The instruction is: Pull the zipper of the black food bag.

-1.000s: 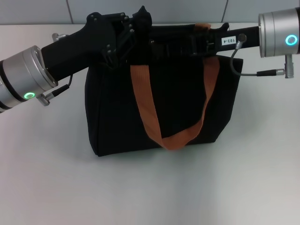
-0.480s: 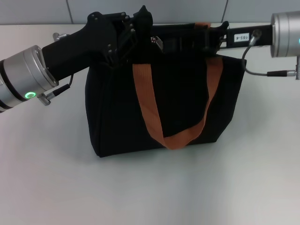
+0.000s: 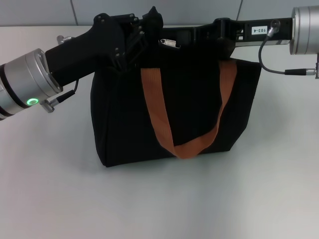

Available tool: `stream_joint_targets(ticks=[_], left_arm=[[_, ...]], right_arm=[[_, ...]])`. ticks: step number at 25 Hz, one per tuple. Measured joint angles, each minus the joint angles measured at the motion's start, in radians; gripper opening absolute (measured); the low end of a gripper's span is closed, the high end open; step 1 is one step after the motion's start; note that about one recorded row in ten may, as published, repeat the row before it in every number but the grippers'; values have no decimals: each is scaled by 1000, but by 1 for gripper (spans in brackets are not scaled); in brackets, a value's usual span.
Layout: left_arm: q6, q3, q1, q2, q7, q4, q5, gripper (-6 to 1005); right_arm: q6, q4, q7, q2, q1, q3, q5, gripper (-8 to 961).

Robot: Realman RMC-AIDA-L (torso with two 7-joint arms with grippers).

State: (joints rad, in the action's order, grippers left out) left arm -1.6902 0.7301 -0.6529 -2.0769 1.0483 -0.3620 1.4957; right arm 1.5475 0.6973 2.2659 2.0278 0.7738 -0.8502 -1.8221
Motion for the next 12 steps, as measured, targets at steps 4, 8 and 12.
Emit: stream_joint_targets(ticks=[4, 8, 12], left_arm=[[-7, 0, -1, 0, 0, 1, 0, 18], [-8, 0, -1, 0, 1, 1, 0, 18], [-8, 0, -1, 0, 1, 2, 0, 18]], right_arm=[[-12, -7, 14, -2, 2, 0, -1, 0], [-13, -18, 21, -7, 5, 2, 2, 0], [-13, -44, 30, -10, 16, 2, 3, 11]])
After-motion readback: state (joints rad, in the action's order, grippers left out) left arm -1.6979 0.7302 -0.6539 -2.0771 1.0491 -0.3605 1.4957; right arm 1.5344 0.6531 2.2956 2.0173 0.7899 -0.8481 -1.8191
